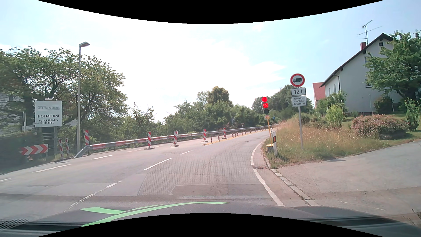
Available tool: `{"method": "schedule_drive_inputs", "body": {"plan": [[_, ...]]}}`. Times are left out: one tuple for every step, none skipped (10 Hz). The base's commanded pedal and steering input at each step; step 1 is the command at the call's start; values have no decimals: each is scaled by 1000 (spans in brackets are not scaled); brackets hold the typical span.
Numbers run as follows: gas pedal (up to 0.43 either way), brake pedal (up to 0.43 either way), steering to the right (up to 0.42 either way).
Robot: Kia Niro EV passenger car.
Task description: Follow the waypoints while adhering to traffic rules and regulations
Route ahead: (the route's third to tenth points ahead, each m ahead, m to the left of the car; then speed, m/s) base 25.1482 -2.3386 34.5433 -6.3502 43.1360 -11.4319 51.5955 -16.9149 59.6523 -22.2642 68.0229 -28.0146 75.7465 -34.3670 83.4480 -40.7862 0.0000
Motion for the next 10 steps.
{"method": "schedule_drive_inputs", "body": {"plan": [[0, 305, 72], [0, 305, 72], [0, 305, 72], [0, 305, 72], [0, 305, 72], [0, 311, 72], [0, 311, 72], [0, 317, 72], [0, 317, 71], [0, 323, 72]]}}
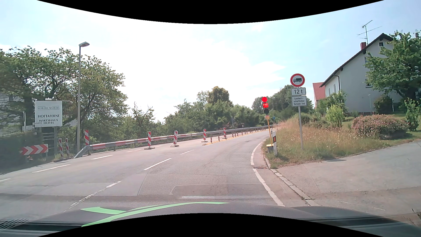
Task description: Follow the waypoints while adhering to traffic rules and regulations
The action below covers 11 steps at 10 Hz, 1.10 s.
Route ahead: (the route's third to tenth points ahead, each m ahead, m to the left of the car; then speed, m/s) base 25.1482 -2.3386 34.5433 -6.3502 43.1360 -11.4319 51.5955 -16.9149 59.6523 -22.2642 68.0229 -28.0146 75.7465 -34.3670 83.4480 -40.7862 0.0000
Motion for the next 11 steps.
{"method": "schedule_drive_inputs", "body": {"plan": [[0, 323, 72], [0, 323, 72], [0, 323, 71], [0, 323, 72], [0, 323, 72], [0, 323, 72], [0, 317, 72], [0, 317, 72], [0, 317, 72], [0, 317, 72], [0, 317, 72]]}}
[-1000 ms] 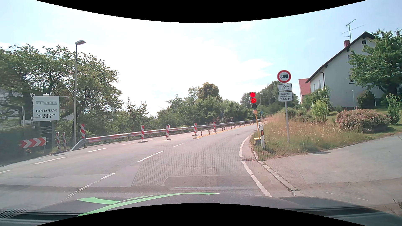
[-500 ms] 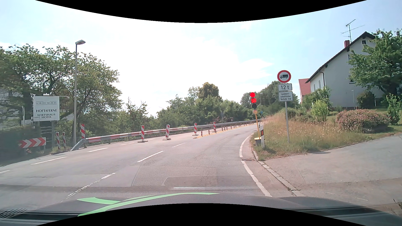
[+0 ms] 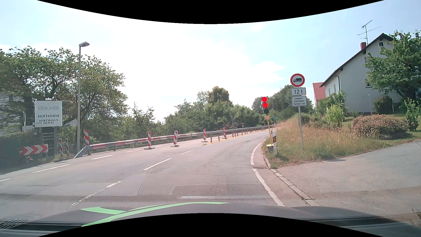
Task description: Follow the waypoints while adhering to traffic rules and regulations
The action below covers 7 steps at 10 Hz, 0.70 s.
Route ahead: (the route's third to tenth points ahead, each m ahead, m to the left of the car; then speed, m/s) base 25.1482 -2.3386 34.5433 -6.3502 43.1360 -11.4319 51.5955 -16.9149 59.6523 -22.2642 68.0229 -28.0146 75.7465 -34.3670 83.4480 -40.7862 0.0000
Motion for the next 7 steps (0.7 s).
{"method": "schedule_drive_inputs", "body": {"plan": [[0, 317, 72], [0, 317, 72], [0, 317, 72], [0, 311, 72], [0, 317, 72], [0, 317, 72], [0, 311, 72]]}}
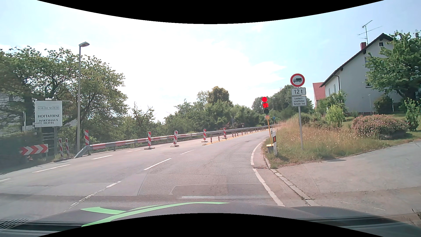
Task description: Follow the waypoints while adhering to traffic rules and regulations
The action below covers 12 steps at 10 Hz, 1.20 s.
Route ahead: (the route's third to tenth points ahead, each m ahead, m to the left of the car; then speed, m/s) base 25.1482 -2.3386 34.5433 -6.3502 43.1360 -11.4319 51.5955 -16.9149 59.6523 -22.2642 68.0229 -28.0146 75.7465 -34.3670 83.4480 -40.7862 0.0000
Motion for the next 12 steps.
{"method": "schedule_drive_inputs", "body": {"plan": [[0, 311, 72], [0, 311, 72], [0, 311, 72], [0, 317, 72], [0, 317, 72], [0, 311, 72], [0, 311, 72], [0, 317, 72], [0, 317, 72], [0, 317, 72], [0, 317, 72], [0, 317, 72]]}}
